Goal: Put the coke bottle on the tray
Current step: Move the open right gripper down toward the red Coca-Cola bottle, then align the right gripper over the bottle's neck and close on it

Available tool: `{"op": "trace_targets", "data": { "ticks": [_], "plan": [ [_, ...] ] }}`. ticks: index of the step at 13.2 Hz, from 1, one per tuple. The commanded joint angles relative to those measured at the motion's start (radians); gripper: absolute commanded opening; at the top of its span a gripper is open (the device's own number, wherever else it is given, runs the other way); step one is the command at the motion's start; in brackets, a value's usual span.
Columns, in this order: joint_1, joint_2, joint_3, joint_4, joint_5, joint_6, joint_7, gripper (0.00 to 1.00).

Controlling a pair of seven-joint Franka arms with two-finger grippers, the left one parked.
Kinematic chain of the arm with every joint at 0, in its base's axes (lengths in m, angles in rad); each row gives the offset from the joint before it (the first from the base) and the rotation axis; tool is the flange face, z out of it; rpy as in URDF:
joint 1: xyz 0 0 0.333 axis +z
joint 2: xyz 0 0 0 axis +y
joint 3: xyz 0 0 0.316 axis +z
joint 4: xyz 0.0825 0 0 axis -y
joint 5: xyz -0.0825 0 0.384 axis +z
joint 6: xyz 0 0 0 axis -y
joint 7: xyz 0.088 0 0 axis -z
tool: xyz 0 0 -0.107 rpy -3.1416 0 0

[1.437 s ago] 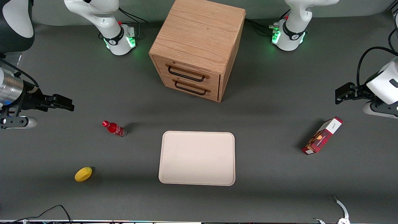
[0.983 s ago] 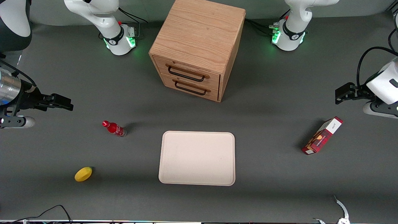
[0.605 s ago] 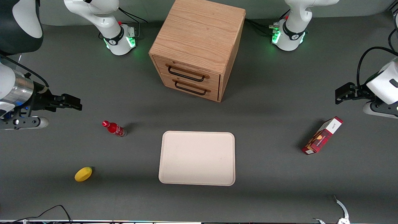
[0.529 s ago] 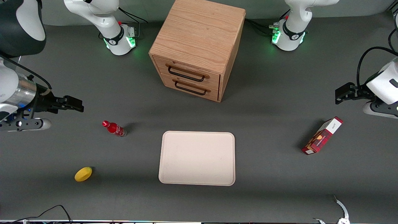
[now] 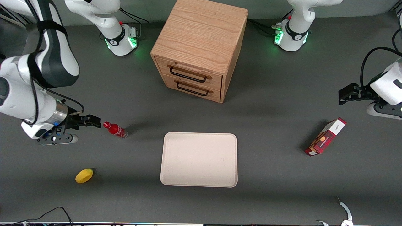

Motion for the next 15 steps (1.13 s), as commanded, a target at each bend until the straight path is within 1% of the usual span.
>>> {"op": "trace_targets", "data": {
  "ticks": [1,5,7,11,13,14,15],
  "plan": [
    [-0.014,-0.056,0.002,-0.16,-0.01,0.152,-0.041,0.99],
    [-0.011,-0.055,0.008,-0.303,-0.015,0.321,-0.053,0.96],
    [-0.009,-0.053,0.008,-0.343,-0.015,0.364,-0.053,0.95],
    [-0.008,-0.049,0.008,-0.358,-0.018,0.373,-0.053,0.83],
    [-0.008,-0.049,0.016,-0.357,-0.038,0.373,-0.05,0.75],
    [-0.008,-0.05,0.022,-0.357,-0.038,0.372,-0.05,0.7],
    [-0.008,-0.053,0.022,-0.357,-0.038,0.37,-0.047,0.62]
  ]
}}
